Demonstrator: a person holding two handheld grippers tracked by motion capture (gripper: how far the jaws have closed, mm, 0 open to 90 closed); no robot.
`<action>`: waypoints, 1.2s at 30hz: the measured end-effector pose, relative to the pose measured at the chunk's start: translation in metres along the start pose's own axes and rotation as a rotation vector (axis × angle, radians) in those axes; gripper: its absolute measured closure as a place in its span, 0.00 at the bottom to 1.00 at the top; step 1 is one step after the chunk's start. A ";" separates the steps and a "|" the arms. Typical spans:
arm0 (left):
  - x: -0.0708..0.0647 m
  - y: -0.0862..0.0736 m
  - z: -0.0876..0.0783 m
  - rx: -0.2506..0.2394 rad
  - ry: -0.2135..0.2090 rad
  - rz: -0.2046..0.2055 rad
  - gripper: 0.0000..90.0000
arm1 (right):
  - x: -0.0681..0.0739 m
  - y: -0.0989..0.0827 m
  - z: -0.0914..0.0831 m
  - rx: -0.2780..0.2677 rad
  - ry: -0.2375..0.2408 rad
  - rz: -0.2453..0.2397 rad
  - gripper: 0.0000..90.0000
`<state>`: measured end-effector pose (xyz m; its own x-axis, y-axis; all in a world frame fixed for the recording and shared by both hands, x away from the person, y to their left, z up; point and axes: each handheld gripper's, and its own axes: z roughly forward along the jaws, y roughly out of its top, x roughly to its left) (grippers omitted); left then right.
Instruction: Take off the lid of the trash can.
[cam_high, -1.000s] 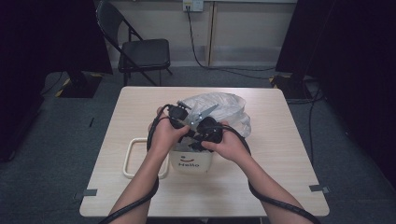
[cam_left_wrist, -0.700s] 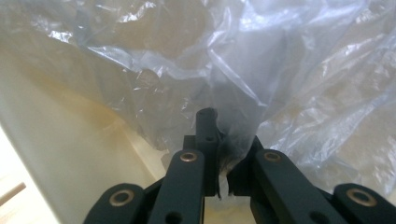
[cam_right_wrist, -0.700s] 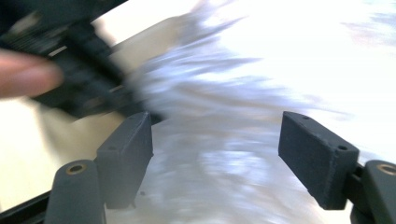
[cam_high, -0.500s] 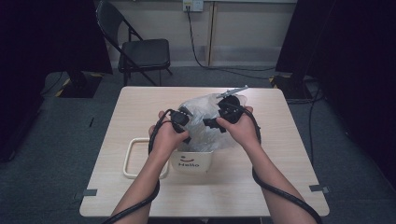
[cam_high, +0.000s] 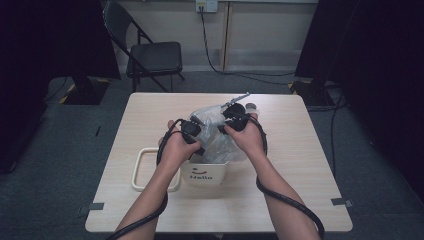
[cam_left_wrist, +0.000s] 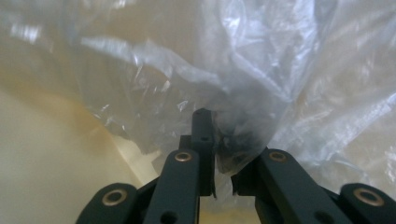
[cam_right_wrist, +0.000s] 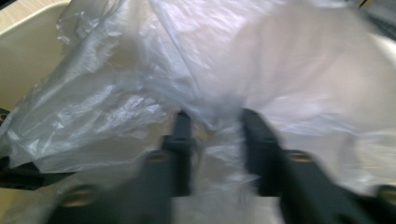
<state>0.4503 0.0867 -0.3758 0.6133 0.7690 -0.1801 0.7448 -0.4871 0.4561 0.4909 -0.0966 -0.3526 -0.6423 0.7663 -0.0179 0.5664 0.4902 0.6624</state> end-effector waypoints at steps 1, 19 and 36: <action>0.000 0.000 -0.003 -0.004 0.007 0.012 0.87 | -0.001 0.002 -0.005 -0.023 0.001 0.004 0.88; -0.005 -0.007 -0.083 -0.224 0.154 0.062 0.28 | 0.055 -0.005 -0.028 0.019 0.185 -0.250 0.94; 0.004 0.001 -0.006 -0.044 0.077 0.044 0.78 | 0.042 -0.019 -0.025 0.022 0.222 -0.164 0.41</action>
<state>0.4522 0.0920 -0.3706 0.6219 0.7777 -0.0918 0.7040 -0.5038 0.5006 0.4399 -0.0838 -0.3472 -0.8225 0.5672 0.0424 0.4548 0.6112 0.6478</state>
